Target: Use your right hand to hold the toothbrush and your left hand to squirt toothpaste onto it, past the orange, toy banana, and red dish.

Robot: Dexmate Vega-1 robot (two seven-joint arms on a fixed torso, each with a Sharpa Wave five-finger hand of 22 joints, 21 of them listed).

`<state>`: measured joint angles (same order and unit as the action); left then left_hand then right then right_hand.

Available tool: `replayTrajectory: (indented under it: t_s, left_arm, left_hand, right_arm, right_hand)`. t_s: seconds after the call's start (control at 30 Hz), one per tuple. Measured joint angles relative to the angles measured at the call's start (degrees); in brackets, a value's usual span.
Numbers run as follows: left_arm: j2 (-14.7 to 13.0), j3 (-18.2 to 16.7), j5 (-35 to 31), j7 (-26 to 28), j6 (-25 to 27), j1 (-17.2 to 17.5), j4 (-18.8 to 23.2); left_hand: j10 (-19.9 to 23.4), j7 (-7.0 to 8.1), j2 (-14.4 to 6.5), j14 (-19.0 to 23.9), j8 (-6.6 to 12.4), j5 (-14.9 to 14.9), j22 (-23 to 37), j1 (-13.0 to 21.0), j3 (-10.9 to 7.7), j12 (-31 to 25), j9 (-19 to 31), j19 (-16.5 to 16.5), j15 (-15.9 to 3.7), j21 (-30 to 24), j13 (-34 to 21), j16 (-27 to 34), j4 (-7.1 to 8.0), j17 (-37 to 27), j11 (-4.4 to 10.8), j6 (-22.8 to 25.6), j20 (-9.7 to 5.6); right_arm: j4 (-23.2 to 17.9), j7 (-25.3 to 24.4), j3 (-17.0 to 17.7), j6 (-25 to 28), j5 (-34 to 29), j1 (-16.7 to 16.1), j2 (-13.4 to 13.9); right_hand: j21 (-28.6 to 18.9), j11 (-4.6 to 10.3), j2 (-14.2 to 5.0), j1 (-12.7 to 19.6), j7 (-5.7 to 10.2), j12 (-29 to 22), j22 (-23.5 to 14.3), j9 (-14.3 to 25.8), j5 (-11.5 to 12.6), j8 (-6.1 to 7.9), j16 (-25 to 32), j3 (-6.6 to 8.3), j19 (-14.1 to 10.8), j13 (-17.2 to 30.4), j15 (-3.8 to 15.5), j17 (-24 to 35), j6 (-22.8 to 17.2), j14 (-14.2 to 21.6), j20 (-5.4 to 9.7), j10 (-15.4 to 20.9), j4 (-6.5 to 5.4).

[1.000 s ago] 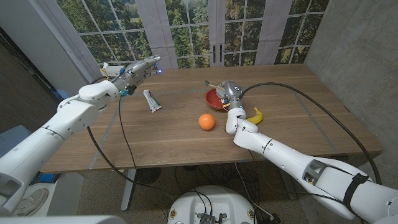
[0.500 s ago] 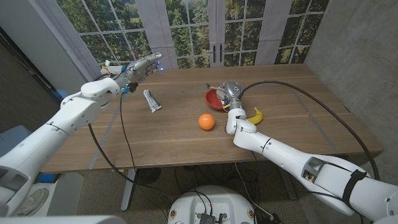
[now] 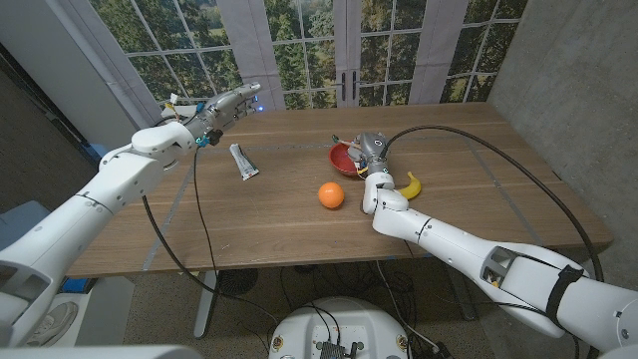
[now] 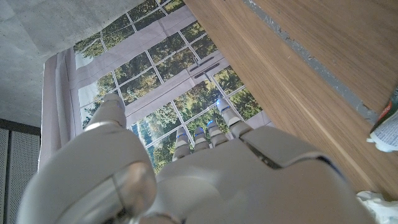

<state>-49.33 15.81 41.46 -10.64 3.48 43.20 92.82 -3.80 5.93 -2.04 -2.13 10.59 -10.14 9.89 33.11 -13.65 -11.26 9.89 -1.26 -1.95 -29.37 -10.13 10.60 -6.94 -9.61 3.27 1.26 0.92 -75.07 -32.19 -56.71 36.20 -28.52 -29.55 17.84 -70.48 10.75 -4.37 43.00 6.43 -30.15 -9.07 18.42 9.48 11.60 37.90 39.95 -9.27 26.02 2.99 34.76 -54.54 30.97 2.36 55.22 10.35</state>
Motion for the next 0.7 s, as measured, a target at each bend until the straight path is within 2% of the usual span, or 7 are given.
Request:
replayTrajectory:
  t_s: [0.07, 0.17, 0.27, 0.33, 0.47, 0.57, 0.7]
  left_arm:
    - [0.01, 0.06, -0.02, 0.05, 0.13, -0.13, 0.02]
    - [0.02, 0.07, -0.02, 0.18, 0.25, -0.17, 0.16]
    - [0.03, 0.09, -0.04, 0.28, 0.35, -0.2, 0.36]
    - [0.03, 0.09, -0.06, 0.35, 0.4, -0.21, 0.46]
    - [0.01, 0.1, -0.09, 0.58, 0.61, -0.22, 0.81]
    - [-0.02, 0.1, -0.12, 0.73, 0.7, -0.23, 1.02]
    - [-0.08, 0.1, -0.13, 0.89, 0.82, -0.22, 1.26]
  left_hand:
    - [0.0, 0.0, 0.0, 0.0, 0.0, 0.0, 0.0, 0.0, -0.03, 0.0, 0.0, 0.0, 0.0, 0.0, 0.0, 0.0, -0.03, 0.0, 0.0, 0.0, 0.0]
    - [0.0, 0.0, 0.0, 0.0, 0.0, 0.0, 0.0, 0.0, -0.04, 0.0, 0.0, 0.0, 0.0, 0.0, 0.0, 0.0, -0.04, 0.0, 0.0, 0.0, 0.0]
    - [0.01, 0.0, 0.0, 0.0, 0.0, 0.0, 0.0, 0.0, -0.04, 0.0, 0.0, 0.0, 0.0, 0.0, 0.0, 0.0, -0.04, 0.0, -0.01, -0.01, 0.0]
    - [0.19, 0.0, 0.0, 0.0, 0.0, 0.0, 0.0, 0.0, -0.04, 0.0, 0.0, 0.0, 0.0, 0.0, 0.0, 0.0, -0.04, 0.0, 0.17, 0.0, 0.0]
    - [0.32, 0.0, 0.01, 0.0, 0.0, 0.0, 0.0, -0.01, -0.05, 0.0, 0.0, 0.0, 0.0, 0.35, 0.0, 0.0, -0.04, 0.0, 0.3, -0.01, 0.0]
    - [0.32, 0.0, 0.24, 0.0, 0.0, 0.0, 0.0, -0.24, 0.13, 0.0, 0.0, -0.02, 0.0, 0.35, 0.0, 0.0, -0.21, 0.0, 0.3, -0.01, 0.02]
    - [0.32, 0.0, 0.24, 0.0, 0.0, 0.0, 0.0, -0.23, 0.13, 0.0, 0.0, -0.31, 0.0, 0.34, 0.0, 0.0, -0.21, 0.0, 0.3, -0.01, 0.31]
  right_arm:
    - [-0.17, 1.26, -0.23, 1.34, -0.02, 0.19, 0.05]
    - [-0.67, 2.22, -0.46, 2.23, -0.02, 0.42, 0.29]
    - [-1.2, 3.24, -0.62, 3.01, -0.01, 0.57, 0.6]
    - [-1.51, 3.68, -0.63, 3.15, 0.1, 0.58, 0.8]
    - [-2.26, 4.32, -0.6, 3.22, 0.56, 0.58, 1.29]
    - [-2.94, 4.71, -0.33, 3.06, 0.94, 0.55, 1.75]
    - [-3.87, 5.27, 0.3, 1.94, 1.74, 0.18, 2.55]
  right_hand:
    - [0.6, -0.61, 0.65, 0.53, -0.5, 0.73, 0.0, -0.3, 0.05, -0.38, 0.0, -1.15, 0.0, 0.0, -0.33, -0.14, 1.61, -0.53, 0.0, -1.03, -0.18]
    - [1.81, -1.36, 3.37, -0.8, -1.17, 1.86, -0.04, -1.02, 0.06, -0.81, -0.31, -3.35, 0.51, 0.16, -0.23, -0.51, 4.25, -2.06, -0.55, -3.23, -0.47]
    - [3.11, -2.15, 5.08, -2.53, -1.4, 3.08, -0.16, -1.8, 0.06, -1.02, -0.47, -5.74, 0.29, 0.43, -0.3, -1.02, 7.05, -3.1, -1.97, -5.66, -0.83]
    - [3.94, -2.53, 6.88, -3.44, -1.42, 4.06, -0.16, -2.28, 0.06, -1.02, -0.87, -7.37, -0.25, 0.43, -0.32, -1.42, 8.81, -3.15, -2.55, -7.38, -1.17]
    - [6.39, -3.77, 10.33, -6.95, -2.06, 6.84, -0.16, -3.55, 0.72, -1.02, -2.07, -11.52, -0.11, 0.08, -0.46, -2.55, 13.57, -5.34, -4.27, -12.56, -2.5]
    - [8.68, -5.48, 10.57, -11.32, -2.62, 9.43, -0.15, -4.56, 1.35, -1.02, -3.47, -14.58, 0.2, -0.21, -0.37, -3.47, 18.48, -7.64, -5.37, -17.7, -3.88]
    - [11.89, -8.02, 9.62, -17.76, -3.76, 13.19, -0.42, -5.67, 1.38, -1.02, -5.79, -17.9, 0.39, -0.96, -0.66, -4.51, 24.61, -11.45, -6.82, -25.23, -6.55]
